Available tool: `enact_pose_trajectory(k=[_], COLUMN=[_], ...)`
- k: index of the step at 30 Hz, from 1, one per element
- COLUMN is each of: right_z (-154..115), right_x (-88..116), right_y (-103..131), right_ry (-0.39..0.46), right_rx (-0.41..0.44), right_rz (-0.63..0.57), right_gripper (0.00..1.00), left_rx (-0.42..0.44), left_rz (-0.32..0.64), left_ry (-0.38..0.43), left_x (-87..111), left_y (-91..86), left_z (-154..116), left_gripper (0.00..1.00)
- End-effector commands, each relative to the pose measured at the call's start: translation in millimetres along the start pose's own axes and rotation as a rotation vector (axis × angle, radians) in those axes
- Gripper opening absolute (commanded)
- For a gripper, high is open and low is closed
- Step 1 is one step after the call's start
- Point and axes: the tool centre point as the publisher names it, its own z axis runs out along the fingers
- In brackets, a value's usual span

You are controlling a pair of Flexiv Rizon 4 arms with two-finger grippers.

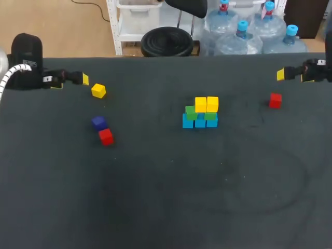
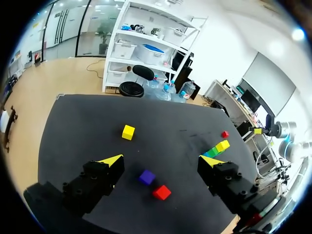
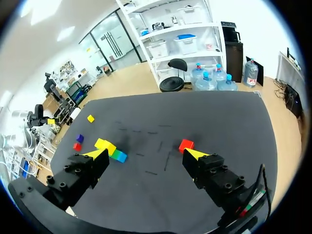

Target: Place the blue cubes, place green cubes on the blue cubes, place the yellow cubes on the green cubes, then place the red cubes on the yellow cubes, and place purple cube on the red cubes.

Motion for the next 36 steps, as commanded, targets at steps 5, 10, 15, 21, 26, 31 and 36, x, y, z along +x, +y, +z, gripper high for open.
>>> enact_pose_trajectory(k=[5,10,15,21,26,31,36], right_z=[0,0,0,0,0,0,0], right_x=[0,0,0,0,0,0,0], right_y=[0,0,0,0,0,0,0], right_ry=[0.0,0.0,0.0,0.0,0.0,0.0,0.0], right_rx=[0.0,0.0,0.0,0.0,0.0,0.0,0.0], right_rz=[0.0,0.0,0.0,0.0,0.0,0.0,0.0], right_gripper=[1.0,1.0,1.0,1.0,1.0,1.0,1.0], left_rx=[0.0,0.0,0.0,0.0,-0.007,-0.014,-0.019], left_rz=[0.0,0.0,0.0,0.0,0.021,0.084,0.215], left_ry=[0.0,0.0,0.0,0.0,-0.019,-0.004,0.142], left_x=[0.0,0.0,0.0,0.0,-7.5,-15.7,-24.7], left_y=[0.0,0.0,0.0,0.0,-3.6,-12.2,-16.0], left_z=[0,0,0,0,-8,-24,-30], left_gripper=[1.0,1.0,1.0,1.0,1.0,1.0,1.0])
